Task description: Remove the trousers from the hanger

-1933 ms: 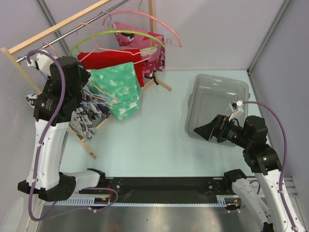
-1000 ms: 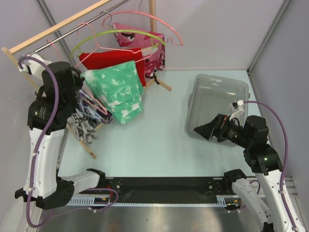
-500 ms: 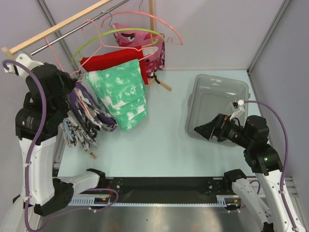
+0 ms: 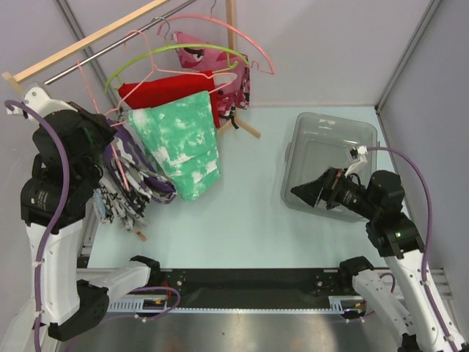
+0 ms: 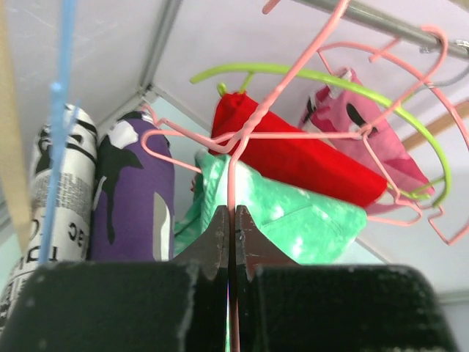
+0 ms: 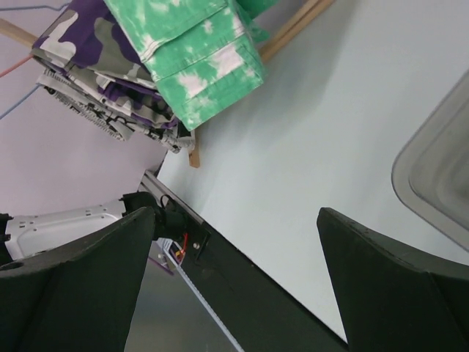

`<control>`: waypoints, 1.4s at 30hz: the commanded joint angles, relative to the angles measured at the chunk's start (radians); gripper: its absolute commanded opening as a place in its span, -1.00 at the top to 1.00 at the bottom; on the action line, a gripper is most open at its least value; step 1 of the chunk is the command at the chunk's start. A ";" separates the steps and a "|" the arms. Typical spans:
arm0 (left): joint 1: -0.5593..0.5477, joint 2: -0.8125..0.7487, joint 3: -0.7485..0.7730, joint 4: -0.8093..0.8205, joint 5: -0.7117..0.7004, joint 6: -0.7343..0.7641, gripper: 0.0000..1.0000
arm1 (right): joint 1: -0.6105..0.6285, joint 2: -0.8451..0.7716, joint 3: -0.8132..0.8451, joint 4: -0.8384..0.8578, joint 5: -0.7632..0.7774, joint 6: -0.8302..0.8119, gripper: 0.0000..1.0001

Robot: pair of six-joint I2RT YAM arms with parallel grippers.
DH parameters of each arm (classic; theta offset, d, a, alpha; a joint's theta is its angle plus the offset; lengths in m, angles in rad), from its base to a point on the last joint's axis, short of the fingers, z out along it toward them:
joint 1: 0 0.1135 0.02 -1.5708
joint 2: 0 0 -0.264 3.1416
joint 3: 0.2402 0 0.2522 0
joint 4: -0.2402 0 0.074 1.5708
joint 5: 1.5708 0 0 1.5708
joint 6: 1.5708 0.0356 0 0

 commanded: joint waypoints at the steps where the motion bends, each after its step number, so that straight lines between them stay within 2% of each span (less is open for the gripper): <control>1: 0.000 -0.062 -0.064 0.261 0.135 -0.015 0.99 | 0.093 0.128 -0.006 0.258 0.034 0.015 -0.99; 6: 0.000 -0.088 -0.144 0.280 0.197 -0.034 0.99 | 0.325 0.343 0.132 0.321 0.171 -0.068 -0.99; 10: 0.000 -0.084 -0.174 0.255 0.192 -0.054 0.99 | 0.412 0.533 0.249 0.408 0.189 -0.083 -0.99; 15: 0.000 -0.071 -0.203 0.247 0.168 -0.060 0.67 | 0.453 0.722 0.353 0.610 0.163 -0.111 -0.98; 16: 0.000 -0.070 -0.209 0.249 0.162 -0.058 0.52 | 0.470 0.752 0.373 0.673 0.157 -0.119 -0.93; 18: 0.000 -0.067 -0.216 0.255 0.156 -0.051 0.47 | 0.495 0.844 0.428 0.741 0.169 -0.134 -0.91; 21: 0.000 -0.064 -0.220 0.260 0.143 -0.032 0.18 | 0.542 0.966 0.526 0.827 0.197 -0.172 -0.82; 22: 0.001 -0.064 -0.220 0.258 0.142 -0.026 -0.11 | 0.553 0.999 0.555 0.848 0.200 -0.175 -0.73; 25: 0.001 -0.070 -0.221 0.255 0.120 0.008 -0.48 | 0.571 1.130 0.671 0.905 0.203 -0.175 -0.49; 28: 0.001 -0.085 -0.220 0.234 0.110 0.017 -0.62 | 0.578 1.260 0.773 0.939 0.234 -0.178 -0.34; 31: 0.001 -0.096 -0.218 0.212 0.113 0.008 -0.66 | 0.584 1.363 0.868 0.974 0.244 -0.197 -0.18; 37: 0.001 -0.064 -0.194 0.206 0.111 0.008 -0.58 | 0.585 1.587 1.074 1.031 0.283 -0.178 -0.13; 42: 0.001 -0.074 -0.192 0.207 0.028 -0.063 -0.55 | 0.590 1.707 1.231 1.031 0.502 -0.195 -0.09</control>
